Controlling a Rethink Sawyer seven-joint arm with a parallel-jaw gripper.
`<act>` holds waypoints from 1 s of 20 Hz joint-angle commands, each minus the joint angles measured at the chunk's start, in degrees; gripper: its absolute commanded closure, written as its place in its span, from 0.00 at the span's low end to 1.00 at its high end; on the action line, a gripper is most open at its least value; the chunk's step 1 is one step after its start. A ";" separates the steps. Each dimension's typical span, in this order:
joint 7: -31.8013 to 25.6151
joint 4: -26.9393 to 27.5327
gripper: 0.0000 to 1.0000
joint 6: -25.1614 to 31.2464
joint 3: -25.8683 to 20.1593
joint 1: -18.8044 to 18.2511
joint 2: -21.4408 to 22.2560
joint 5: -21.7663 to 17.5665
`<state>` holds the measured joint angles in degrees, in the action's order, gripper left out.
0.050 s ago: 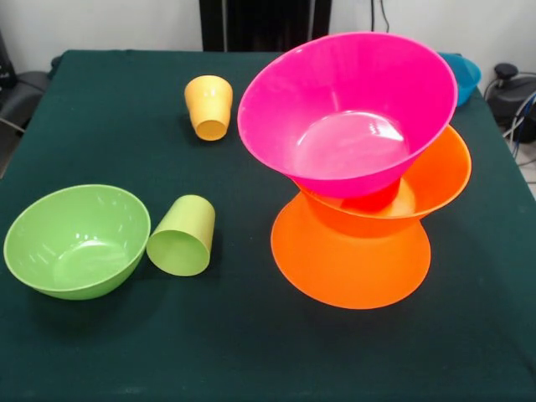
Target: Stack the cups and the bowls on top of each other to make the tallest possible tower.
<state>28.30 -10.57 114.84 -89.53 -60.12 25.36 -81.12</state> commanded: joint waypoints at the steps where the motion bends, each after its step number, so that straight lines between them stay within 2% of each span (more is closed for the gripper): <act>1: -17.39 2.55 1.00 1.53 -13.47 1.20 -4.61 -12.97; 9: -18.86 2.45 1.00 2.43 -18.63 0.57 -4.37 -18.79; 19: -21.11 1.44 1.00 2.98 -20.14 0.10 -3.45 -22.16; 20: -21.46 1.39 1.00 2.94 -20.50 -0.02 -3.58 -21.49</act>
